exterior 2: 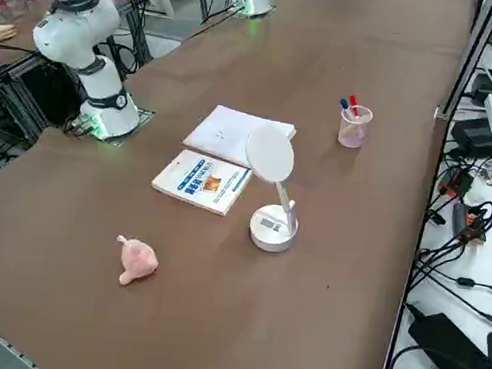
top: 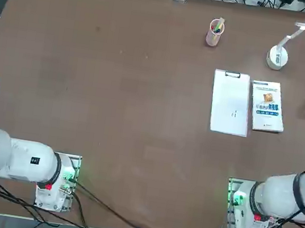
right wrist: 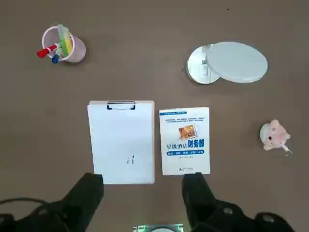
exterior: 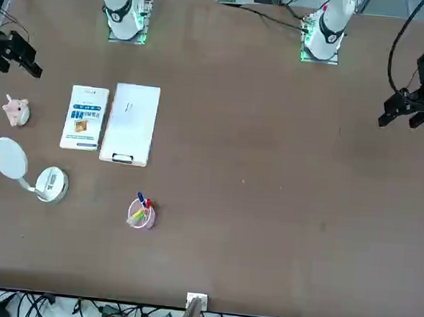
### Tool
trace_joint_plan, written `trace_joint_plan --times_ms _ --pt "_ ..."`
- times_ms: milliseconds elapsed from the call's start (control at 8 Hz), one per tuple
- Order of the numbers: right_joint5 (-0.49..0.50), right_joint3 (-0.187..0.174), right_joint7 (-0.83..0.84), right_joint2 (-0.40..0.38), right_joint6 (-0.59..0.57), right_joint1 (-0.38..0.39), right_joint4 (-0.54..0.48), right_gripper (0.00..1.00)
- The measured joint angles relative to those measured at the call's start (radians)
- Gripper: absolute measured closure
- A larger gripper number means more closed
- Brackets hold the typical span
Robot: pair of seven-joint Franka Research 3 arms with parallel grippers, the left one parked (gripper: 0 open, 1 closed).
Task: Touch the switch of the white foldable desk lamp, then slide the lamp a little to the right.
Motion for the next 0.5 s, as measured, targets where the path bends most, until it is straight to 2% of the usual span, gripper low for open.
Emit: trace_joint_plan --times_ms 500 --pt "0.000 0.000 -0.005 0.001 -0.005 0.000 -0.002 0.00"
